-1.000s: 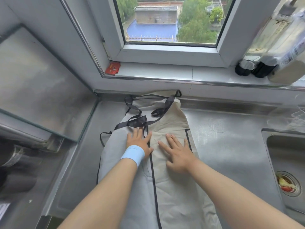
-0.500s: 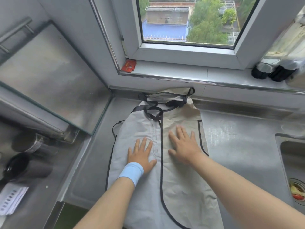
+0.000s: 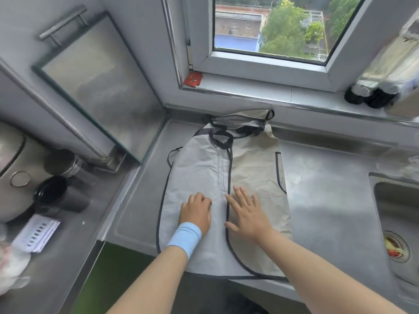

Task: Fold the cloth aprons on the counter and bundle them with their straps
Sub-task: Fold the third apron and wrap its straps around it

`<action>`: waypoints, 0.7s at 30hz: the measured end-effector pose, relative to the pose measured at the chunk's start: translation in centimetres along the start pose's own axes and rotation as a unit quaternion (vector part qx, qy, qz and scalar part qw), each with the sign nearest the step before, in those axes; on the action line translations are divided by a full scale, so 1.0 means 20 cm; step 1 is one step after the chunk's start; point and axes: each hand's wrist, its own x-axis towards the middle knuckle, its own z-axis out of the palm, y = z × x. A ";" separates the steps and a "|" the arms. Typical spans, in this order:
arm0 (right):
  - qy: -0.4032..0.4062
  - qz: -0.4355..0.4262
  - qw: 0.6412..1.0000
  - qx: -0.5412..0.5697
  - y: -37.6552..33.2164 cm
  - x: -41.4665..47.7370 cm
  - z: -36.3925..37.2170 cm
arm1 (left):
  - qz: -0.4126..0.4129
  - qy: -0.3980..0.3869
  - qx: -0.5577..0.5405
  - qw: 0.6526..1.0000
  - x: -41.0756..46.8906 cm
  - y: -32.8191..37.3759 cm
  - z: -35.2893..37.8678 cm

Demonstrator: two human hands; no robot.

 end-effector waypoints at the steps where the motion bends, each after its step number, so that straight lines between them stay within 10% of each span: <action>1: 0.005 -0.008 1.000 -0.004 -0.02 -0.02 0.01 | -0.022 0.003 0.002 1.000 -0.04 -0.01 0.01; 14: -0.049 0.044 0.997 0.041 -0.34 -0.29 0.16 | -0.406 -0.027 -0.317 0.857 -0.39 -0.38 -0.02; 21: -0.073 0.050 0.996 0.031 -0.42 -0.33 0.18 | -0.280 -0.053 -0.443 0.850 -0.46 -0.48 -0.19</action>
